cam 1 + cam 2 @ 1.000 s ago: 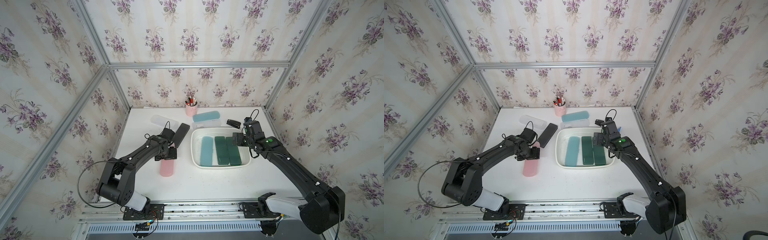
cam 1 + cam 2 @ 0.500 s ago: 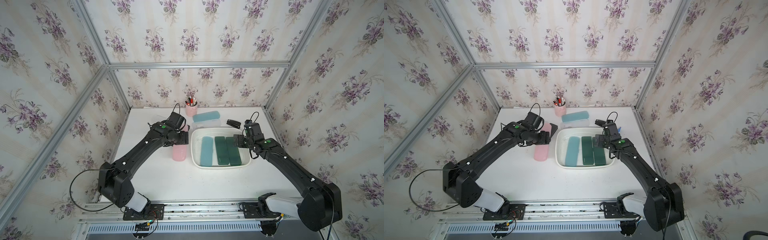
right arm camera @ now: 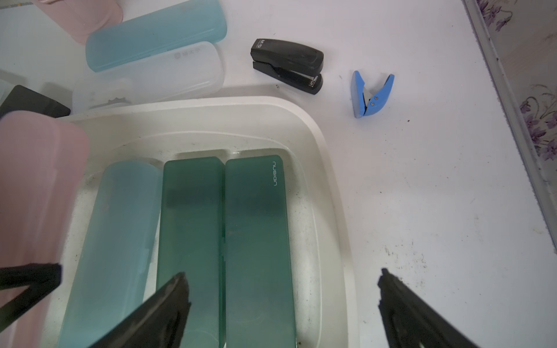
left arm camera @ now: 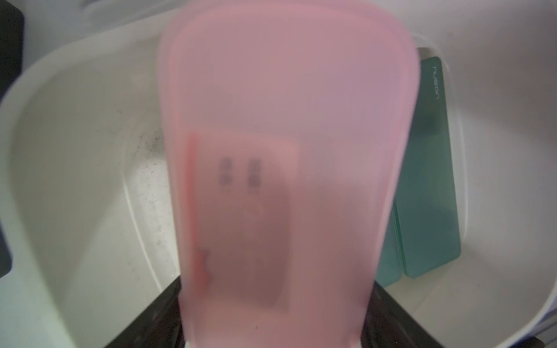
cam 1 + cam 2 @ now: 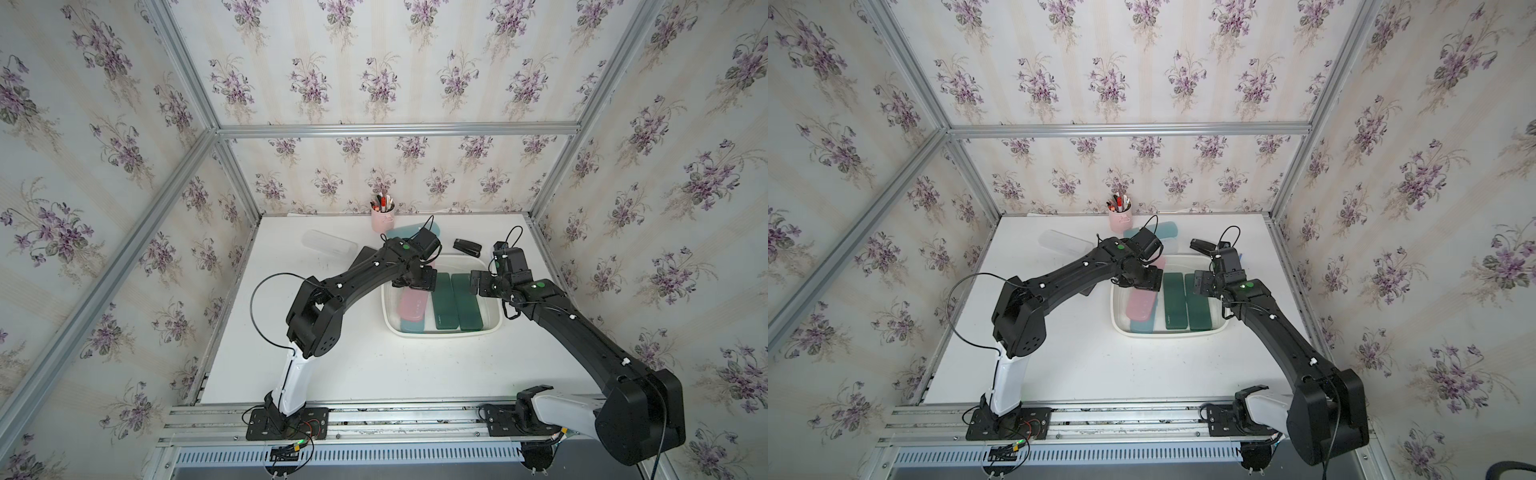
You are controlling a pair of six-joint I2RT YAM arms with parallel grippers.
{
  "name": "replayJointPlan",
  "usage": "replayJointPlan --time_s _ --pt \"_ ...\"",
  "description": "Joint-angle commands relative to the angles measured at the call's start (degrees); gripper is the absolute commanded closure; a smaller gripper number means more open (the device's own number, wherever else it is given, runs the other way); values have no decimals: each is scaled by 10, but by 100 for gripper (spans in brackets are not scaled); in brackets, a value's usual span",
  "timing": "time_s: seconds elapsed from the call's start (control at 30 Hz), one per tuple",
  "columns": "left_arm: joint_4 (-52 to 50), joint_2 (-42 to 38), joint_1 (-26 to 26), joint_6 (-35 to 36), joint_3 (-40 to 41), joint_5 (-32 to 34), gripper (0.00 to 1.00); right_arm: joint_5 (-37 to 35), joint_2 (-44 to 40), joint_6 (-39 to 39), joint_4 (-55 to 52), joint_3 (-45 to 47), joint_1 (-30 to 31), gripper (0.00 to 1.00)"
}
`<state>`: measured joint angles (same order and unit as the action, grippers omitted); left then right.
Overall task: Put the pencil case into the storage box
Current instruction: Place the pencil case at the storage box.
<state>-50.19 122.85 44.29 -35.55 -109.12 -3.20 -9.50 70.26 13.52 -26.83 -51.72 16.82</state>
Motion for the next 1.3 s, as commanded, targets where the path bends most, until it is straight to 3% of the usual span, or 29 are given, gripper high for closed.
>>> replayJointPlan --time_s 0.0,0.23,0.37,0.57,0.67,0.87,1.0,1.1,1.27 --pt "-27 21 4 -9 -15 25 18 6 5 -2 12 1 0 0" --pt "-21 49 4 -36 -10 35 13 14 22 -1 20 2 0 0" --pt "3 57 2 -55 8 27 0 15 22 0 19 3 0 0" --pt "6 48 3 -73 15 31 1 11 16 1 14 4 0 0" --pt "-16 9 12 -62 5 64 1 7 12 1 12 5 0 0" --pt "-110 -96 -5 49 -22 154 1 9 9 1 11 5 0 0" --pt "-71 -164 -95 163 46 108 1 19 11 2 19 9 0 0" --pt "-58 -162 -161 250 63 76 1 24 17 2 23 8 0 0" --pt "-55 -91 -204 354 35 76 1 28 28 3 32 6 0 0"
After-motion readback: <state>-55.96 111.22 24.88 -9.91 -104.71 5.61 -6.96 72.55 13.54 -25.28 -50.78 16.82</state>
